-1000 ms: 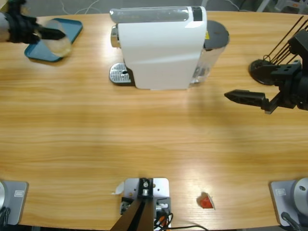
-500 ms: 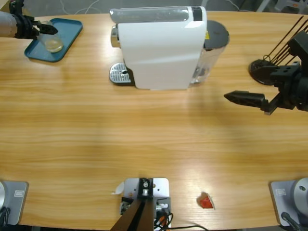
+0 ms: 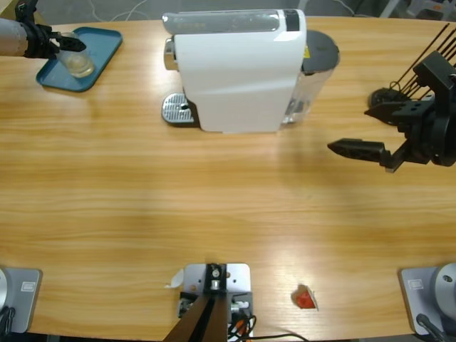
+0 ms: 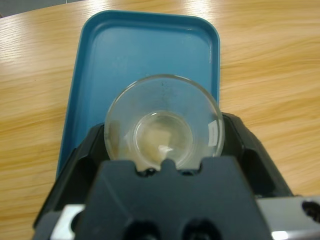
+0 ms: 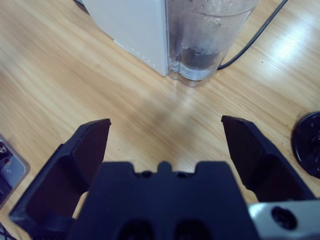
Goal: Pour coffee
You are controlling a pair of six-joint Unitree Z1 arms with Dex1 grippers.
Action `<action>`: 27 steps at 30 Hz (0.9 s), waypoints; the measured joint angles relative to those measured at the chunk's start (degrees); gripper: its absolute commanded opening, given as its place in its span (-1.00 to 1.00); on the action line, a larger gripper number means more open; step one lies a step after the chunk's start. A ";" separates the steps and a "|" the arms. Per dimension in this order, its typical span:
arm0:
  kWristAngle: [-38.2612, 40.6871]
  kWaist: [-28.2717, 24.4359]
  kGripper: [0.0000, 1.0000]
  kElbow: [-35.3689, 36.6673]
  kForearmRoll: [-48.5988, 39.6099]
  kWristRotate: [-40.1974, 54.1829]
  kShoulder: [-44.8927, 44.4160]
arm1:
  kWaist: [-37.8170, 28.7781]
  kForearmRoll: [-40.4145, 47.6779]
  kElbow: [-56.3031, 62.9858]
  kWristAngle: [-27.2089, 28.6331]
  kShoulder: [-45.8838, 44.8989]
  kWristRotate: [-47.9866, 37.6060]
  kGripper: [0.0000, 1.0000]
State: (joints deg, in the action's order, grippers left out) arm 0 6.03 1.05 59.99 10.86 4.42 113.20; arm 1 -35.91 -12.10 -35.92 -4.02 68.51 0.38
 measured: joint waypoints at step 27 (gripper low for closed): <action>-5.33 12.62 0.97 -25.52 -6.17 -1.63 -40.74 | 0.00 -8.39 -0.92 2.72 -6.25 0.12 1.00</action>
State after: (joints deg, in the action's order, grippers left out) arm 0 0.70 13.67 34.46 4.69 2.79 72.45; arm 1 -35.91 -20.49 -36.84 -1.30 62.26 0.50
